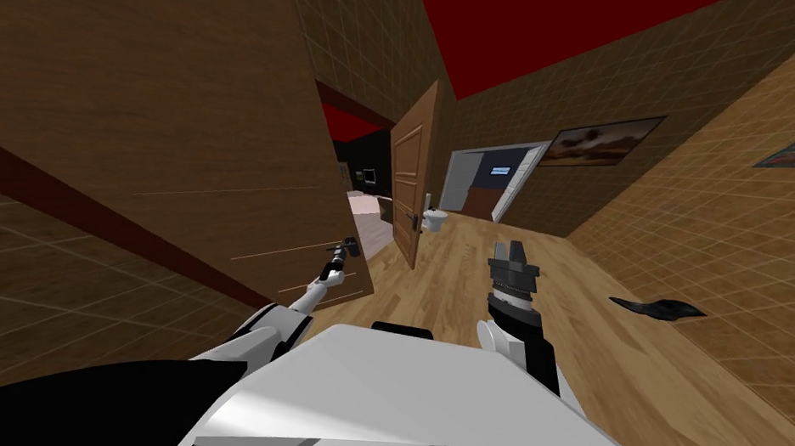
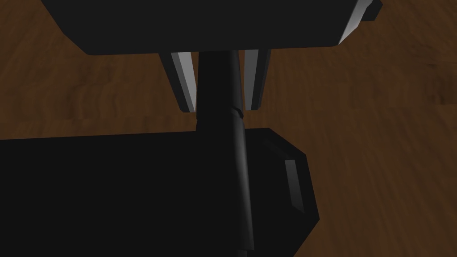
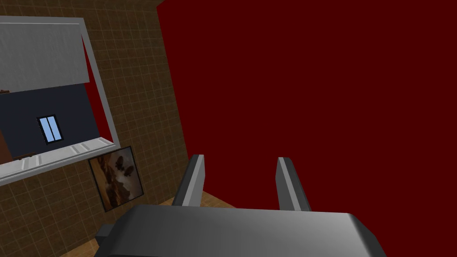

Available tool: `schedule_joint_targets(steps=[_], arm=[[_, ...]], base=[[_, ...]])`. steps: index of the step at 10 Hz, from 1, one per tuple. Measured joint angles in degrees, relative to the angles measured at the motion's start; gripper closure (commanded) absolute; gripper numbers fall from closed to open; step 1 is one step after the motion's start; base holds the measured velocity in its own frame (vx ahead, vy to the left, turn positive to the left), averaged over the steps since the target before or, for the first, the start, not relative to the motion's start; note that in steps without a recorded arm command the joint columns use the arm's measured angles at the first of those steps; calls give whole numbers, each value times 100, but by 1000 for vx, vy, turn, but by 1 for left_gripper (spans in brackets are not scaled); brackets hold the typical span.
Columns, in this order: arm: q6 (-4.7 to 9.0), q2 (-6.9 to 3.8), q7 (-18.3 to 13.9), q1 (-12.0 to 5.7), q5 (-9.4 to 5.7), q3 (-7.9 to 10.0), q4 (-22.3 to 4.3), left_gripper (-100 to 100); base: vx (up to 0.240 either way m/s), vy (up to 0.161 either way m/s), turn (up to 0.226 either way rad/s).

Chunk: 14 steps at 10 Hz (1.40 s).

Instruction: Pull the door open

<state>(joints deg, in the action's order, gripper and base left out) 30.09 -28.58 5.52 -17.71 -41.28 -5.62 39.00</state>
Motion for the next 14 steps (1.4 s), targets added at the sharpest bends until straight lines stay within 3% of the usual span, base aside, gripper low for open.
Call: schedule_joint_targets(steps=[3,7,10,12,14], arm=[[-56,-30,-105,128,60,-133,224,100],[-48,-69,-273,145,135,-306,279,100],[-10,-148,-455,182,221,-578,447,100],[-73,-216,-533,300,261,-734,719,100],[-22,-277,-707,328,333,-959,798,100]], base=[[-206,60,-110],[-157,28,-40],[-137,6,35],[-138,39,50],[-116,34,55]])
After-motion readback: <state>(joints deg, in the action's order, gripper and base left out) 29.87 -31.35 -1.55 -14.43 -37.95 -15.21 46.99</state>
